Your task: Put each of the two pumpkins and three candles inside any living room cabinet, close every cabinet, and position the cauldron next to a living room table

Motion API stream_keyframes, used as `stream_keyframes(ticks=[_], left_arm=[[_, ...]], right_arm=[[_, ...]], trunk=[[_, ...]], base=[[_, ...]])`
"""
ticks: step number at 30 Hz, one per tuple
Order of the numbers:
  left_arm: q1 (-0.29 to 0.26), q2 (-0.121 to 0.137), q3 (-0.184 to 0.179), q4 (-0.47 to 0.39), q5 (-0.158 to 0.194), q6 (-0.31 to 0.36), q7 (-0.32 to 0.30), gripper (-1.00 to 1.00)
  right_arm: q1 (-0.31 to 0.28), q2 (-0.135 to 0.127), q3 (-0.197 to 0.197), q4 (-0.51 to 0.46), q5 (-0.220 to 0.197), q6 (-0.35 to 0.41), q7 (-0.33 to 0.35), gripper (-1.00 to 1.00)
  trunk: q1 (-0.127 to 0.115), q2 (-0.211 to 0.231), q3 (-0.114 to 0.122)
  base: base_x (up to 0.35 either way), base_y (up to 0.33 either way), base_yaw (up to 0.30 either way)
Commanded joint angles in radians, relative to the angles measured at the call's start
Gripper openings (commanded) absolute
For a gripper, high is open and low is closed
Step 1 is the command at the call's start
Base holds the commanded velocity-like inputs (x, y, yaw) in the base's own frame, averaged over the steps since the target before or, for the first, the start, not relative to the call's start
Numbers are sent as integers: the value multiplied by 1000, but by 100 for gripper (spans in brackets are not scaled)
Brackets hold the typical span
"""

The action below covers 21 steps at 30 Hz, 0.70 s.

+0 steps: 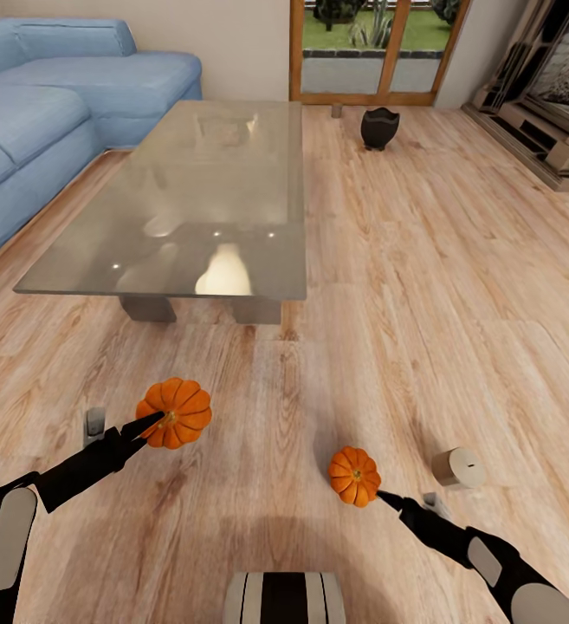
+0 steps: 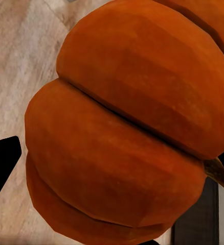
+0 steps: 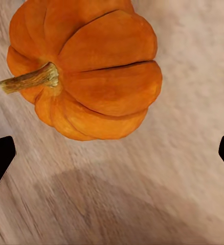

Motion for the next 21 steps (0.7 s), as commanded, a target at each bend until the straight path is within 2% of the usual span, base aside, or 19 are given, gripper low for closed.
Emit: stream_keyframes(ticks=[1, 6, 9, 14, 21], left_arm=[[-1, 0, 1, 0, -2, 4, -5, -100], [-1, 0, 1, 0, -2, 4, -5, -100], [-1, 0, 1, -1, -2, 4, -5, -100], [-1, 0, 1, -1, -2, 4, -5, -100], [-1, 0, 1, -2, -2, 4, -5, -100]], right_arm=[[0, 0, -11, 0, -7, 8, 4, 100], [1, -2, -22, -1, -7, 8, 13, 100], [7, -4, -25, -1, -5, -7, 61, 100], [13, -6, -26, 0, -4, -17, 90, 100], [14, -5, -27, 0, -4, -18, 95, 100]], trunk=[[0, 0, -1], [0, 0, -1], [0, 0, -1], [2, -1, -20], [5, -3, -47]], base=[[0, 0, 0], [0, 0, 0], [0, 0, 0], [0, 0, 0], [0, 0, 0]])
